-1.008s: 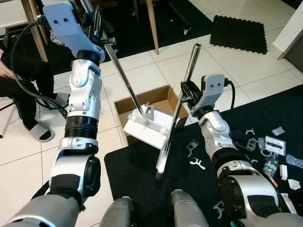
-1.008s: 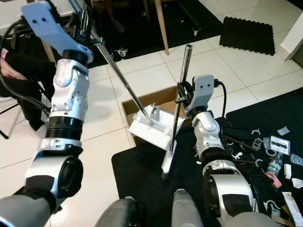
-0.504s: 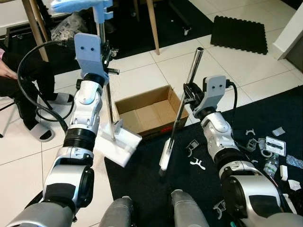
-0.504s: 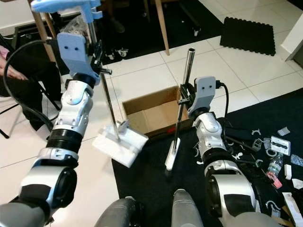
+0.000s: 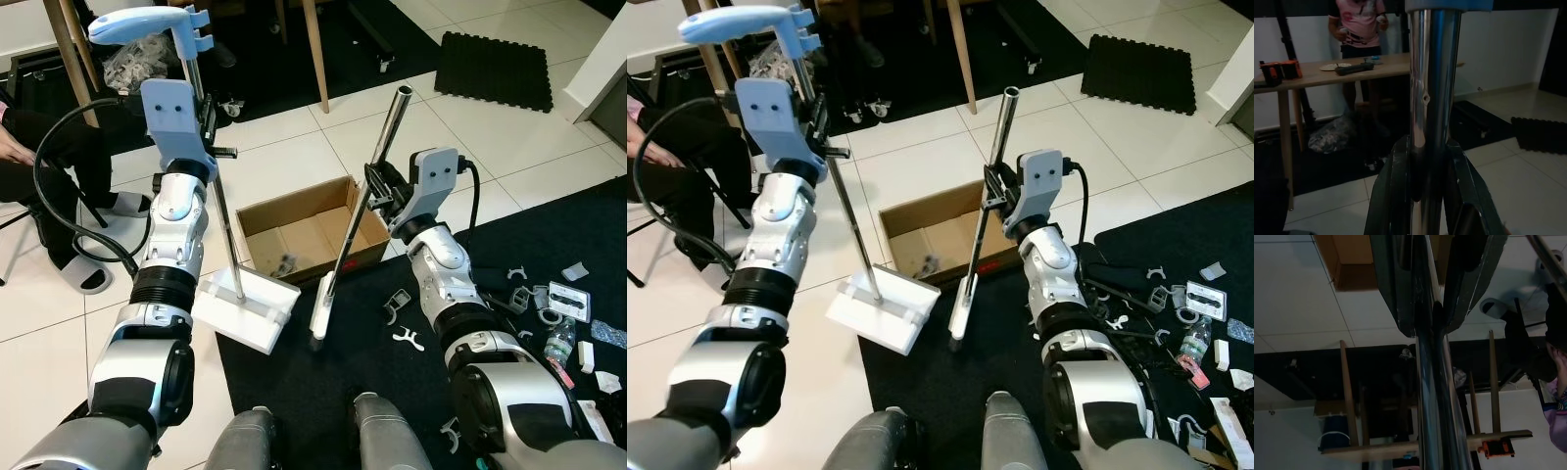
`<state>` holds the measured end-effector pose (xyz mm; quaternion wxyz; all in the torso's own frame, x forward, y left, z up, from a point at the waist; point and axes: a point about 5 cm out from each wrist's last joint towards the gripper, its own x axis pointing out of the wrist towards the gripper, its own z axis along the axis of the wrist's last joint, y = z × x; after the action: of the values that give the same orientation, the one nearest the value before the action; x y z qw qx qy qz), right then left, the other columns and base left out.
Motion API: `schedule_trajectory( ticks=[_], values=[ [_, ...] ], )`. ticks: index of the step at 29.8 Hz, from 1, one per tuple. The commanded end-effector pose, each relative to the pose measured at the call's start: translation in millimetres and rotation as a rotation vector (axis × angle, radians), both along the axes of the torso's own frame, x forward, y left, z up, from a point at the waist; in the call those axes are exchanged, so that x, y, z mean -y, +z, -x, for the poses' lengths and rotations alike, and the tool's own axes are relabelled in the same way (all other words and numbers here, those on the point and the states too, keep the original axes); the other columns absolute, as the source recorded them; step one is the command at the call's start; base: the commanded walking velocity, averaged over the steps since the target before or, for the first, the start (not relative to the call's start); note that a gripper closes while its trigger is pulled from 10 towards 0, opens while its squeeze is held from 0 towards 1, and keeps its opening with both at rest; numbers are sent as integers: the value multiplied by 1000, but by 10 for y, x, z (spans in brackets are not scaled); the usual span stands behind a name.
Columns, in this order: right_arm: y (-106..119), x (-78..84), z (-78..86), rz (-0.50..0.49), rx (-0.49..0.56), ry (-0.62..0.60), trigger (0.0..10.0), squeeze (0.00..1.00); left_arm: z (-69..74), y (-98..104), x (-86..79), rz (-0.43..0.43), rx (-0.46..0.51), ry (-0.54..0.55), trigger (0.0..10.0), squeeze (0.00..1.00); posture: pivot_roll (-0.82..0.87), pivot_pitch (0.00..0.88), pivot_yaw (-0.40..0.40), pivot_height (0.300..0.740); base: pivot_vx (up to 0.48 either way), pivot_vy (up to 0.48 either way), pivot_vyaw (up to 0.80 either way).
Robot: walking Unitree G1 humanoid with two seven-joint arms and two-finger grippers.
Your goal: Sweep floor
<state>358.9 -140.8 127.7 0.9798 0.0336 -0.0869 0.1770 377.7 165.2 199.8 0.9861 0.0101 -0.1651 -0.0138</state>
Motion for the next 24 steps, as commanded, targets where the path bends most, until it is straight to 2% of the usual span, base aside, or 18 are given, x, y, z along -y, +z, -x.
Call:
schedule_trajectory(
  ticks=[1,6,8,9,10,14,15,21,24],
  values=[
    [136,-29,-31,-7,55,15,10000,0,-13,113,-10,5,57,3,10000,0,3,92,27,740,0,0,0],
    [140,18,-40,-6,54,-16,10000,0,-15,127,-15,5,63,7,10000,0,3,92,27,740,0,0,0],
    [191,162,-75,-26,59,-100,10000,0,-12,162,-83,-5,71,23,10000,0,3,90,27,740,0,0,0],
    [191,162,-75,-26,59,-100,10000,0,-12,162,-83,-5,71,23,10000,0,3,90,27,740,0,0,0],
    [268,297,-95,-29,86,-159,10000,0,-2,189,-155,-17,73,19,10000,0,4,94,29,740,0,0,0],
    [400,513,-120,-45,120,-228,10000,0,14,191,-227,-38,63,-8,10000,0,6,96,30,740,0,0,0],
    [400,513,-120,-45,120,-228,10000,0,14,191,-227,-38,63,-8,10000,0,6,96,30,740,0,0,0],
    [481,753,-124,-13,137,-322,10000,0,46,185,-239,-77,77,-29,10000,0,3,97,29,740,0,0,0],
    [481,843,-110,27,142,-372,10000,0,73,157,-156,-97,73,-81,10000,0,6,98,28,740,0,0,0]
  ],
)
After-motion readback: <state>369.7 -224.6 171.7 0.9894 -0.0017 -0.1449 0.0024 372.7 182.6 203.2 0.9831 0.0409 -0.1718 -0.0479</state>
